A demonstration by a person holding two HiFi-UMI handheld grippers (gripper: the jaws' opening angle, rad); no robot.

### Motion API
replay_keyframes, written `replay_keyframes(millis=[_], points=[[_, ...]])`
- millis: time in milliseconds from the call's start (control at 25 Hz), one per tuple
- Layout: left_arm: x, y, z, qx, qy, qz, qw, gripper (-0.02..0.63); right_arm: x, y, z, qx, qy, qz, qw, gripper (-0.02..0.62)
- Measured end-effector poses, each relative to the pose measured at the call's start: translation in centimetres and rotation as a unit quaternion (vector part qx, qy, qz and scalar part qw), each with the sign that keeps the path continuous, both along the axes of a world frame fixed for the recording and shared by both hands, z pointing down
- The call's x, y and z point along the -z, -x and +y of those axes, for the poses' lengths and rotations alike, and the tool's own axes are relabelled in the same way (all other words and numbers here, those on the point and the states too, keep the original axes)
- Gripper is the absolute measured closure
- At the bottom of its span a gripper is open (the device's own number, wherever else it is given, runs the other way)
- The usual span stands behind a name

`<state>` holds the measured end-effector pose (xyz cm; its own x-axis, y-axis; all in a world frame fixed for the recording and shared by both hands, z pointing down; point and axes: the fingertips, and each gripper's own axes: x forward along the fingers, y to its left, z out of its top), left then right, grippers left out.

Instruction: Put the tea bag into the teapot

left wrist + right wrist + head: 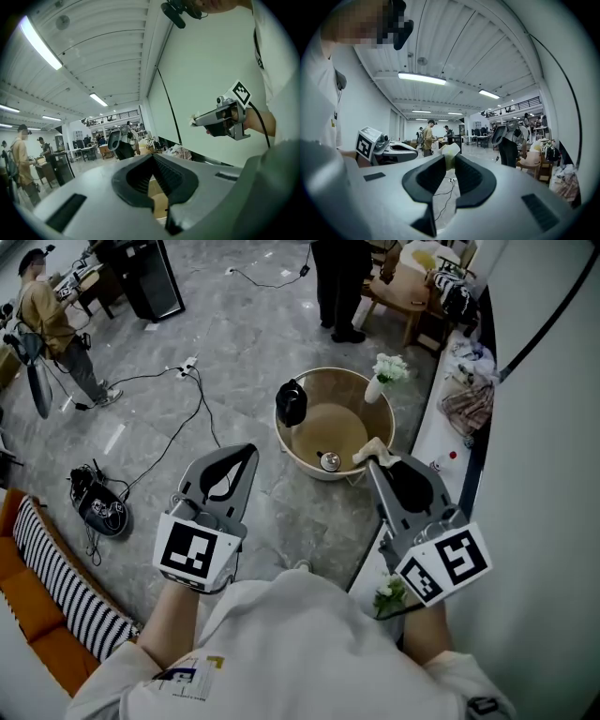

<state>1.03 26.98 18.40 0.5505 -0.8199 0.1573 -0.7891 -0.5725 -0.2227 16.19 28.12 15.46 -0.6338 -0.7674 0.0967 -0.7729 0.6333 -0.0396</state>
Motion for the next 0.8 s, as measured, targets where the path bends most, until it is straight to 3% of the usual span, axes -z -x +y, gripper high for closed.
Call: replay_keyframes(millis=[400,800], points=[[-1.4,0.4,-1.3,0.004,0.005,0.004,1.0000,0.598,-1.3,0.3,-1.9,0.004,0.005,0.011,1.000,0.537],[-2.8,2.2,-8.7,-0.001,0.007,0.009,0.9999,0.598,-2.4,1.9,-8.6,-0.001,0.012,0.022,1.000,0.537]])
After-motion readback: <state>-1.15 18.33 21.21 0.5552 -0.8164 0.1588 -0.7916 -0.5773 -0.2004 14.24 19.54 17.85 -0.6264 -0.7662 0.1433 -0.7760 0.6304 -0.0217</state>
